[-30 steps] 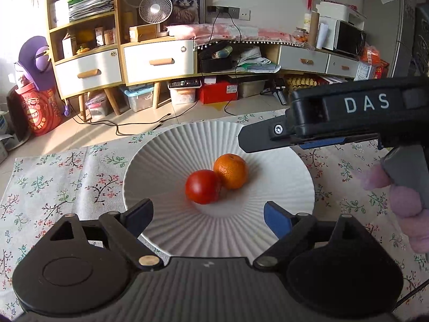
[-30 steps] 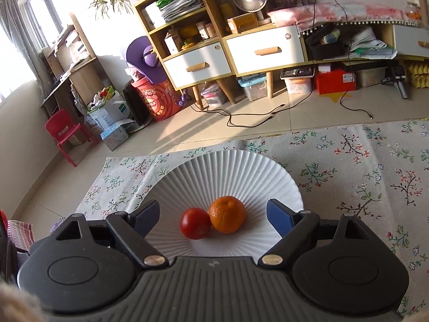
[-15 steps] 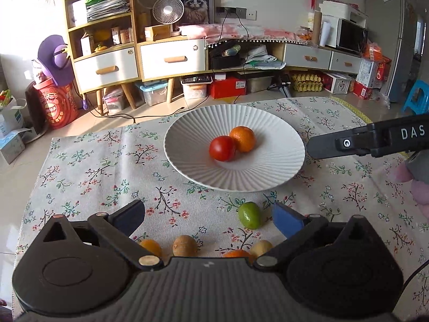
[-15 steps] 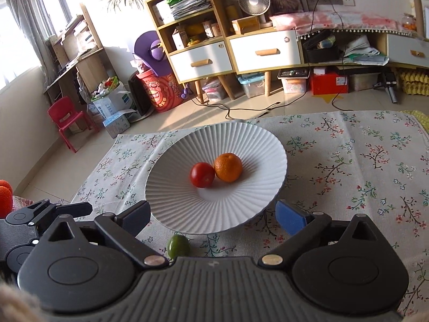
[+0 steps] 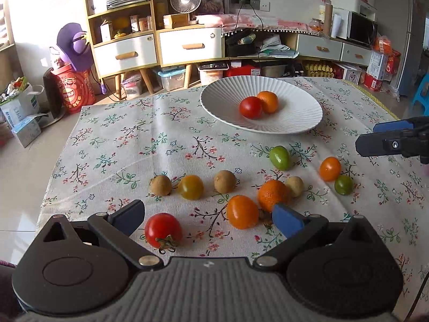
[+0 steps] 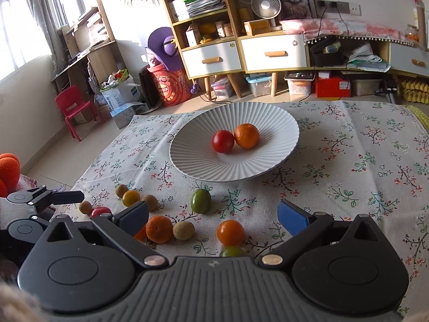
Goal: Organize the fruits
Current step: 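Lift both open tools out of the white bowl, then grasp the brown kiwi with the left tool while the right tool grasps a small tangerine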
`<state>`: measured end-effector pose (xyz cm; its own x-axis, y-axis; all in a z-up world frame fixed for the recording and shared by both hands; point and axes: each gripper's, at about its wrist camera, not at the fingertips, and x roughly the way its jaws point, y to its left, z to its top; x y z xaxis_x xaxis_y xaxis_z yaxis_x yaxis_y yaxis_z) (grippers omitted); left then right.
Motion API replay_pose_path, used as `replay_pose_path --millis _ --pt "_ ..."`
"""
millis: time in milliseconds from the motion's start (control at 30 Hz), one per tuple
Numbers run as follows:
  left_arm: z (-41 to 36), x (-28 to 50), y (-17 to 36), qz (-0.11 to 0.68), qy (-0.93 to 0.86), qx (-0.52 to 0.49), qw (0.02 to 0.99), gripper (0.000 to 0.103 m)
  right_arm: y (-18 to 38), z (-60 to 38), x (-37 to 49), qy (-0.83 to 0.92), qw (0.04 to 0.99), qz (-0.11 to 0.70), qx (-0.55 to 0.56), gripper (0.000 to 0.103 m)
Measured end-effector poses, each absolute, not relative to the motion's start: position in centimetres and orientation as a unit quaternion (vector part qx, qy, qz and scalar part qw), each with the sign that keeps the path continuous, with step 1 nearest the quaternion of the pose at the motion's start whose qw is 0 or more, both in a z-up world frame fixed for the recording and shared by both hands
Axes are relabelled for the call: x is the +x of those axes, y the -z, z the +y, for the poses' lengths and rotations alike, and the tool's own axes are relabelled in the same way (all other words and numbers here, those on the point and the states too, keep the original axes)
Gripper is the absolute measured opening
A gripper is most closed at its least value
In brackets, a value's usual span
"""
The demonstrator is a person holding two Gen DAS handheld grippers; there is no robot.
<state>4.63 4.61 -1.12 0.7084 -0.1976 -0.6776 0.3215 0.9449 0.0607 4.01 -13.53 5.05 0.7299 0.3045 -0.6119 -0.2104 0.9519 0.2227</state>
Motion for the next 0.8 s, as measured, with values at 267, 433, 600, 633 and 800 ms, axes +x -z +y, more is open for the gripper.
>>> replay_pose_path --millis 267,433,600,633,800 --pt "8.1 3.7 2.4 0.346 0.100 0.058 0.931 0.097 -3.0 -11.9 2.5 -0.161 0.930 0.330 0.010 0.102" --pt "8.9 3.9 3.5 0.340 0.080 0.063 0.935 0.097 -2.5 -11.0 2.1 -0.173 0.929 0.326 -0.010 0.102" --pt "9.9 4.0 3.4 0.348 0.070 0.040 0.934 0.097 -2.1 -11.3 2.1 -0.176 0.928 0.329 -0.009 0.097" --pt "10.1 4.0 3.3 0.345 0.067 0.036 0.936 0.097 -2.2 -11.4 2.2 -0.175 0.928 0.330 -0.008 0.097" --pt "11.4 4.5 2.8 0.343 0.048 0.019 0.938 0.094 -1.6 -11.8 2.7 -0.161 0.927 0.338 0.003 0.084"
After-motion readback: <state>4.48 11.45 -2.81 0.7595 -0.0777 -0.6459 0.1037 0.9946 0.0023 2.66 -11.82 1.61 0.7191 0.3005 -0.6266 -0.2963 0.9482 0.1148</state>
